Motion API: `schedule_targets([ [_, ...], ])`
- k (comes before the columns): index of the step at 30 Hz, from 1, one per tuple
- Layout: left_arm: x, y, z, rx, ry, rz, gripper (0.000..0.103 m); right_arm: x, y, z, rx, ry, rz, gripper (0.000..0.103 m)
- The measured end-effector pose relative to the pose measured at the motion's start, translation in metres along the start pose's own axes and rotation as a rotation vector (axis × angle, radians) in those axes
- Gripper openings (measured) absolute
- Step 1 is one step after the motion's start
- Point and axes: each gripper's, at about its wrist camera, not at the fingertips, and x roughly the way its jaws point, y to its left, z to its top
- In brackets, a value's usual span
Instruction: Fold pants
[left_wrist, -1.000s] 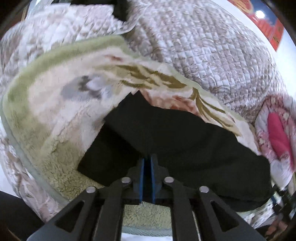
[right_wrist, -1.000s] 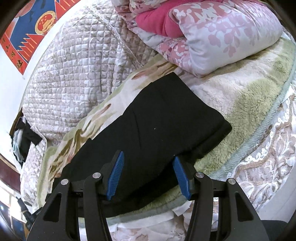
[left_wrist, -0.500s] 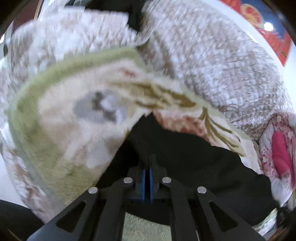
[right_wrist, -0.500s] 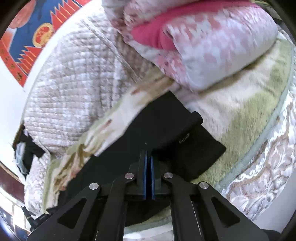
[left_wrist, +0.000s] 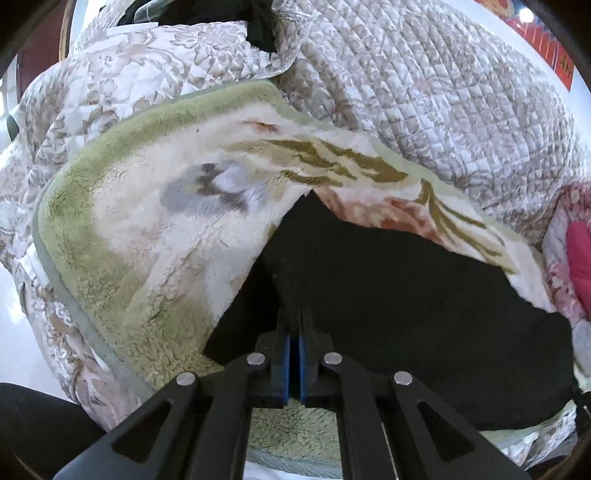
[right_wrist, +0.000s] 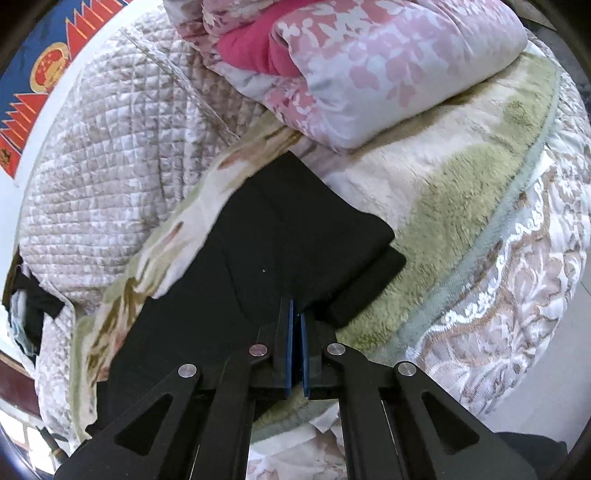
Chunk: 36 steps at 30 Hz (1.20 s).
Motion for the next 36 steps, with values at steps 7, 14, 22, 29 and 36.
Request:
schedule_targets([
  [7,-0.012,0.006,0.003,-0.025,-0.016,0.028,0.01,-0.027,0.003,-0.004,-0.03,-0.046,-0.087,0.003],
  [14,-0.037,-0.013,0.019,0.022,-0.14,0.056,0.013,-0.033,0.053,-0.011,-0.308,-0.119,-0.037,0.026],
  [22,-0.001,-0.065,0.007,0.175,0.044,-0.147,0.032,0.019,0.052,-0.045,-0.368,0.146,-0.109,0.036],
  [29,0.005,-0.079,0.004,0.211,0.076,-0.164,0.032,0.009,0.083,-0.014,-0.451,0.005,-0.05,0.029],
  [36,0.029,-0.117,0.042,0.331,0.028,-0.198,0.034,0.071,0.107,0.032,-0.558,-0.029,-0.12,0.029],
])
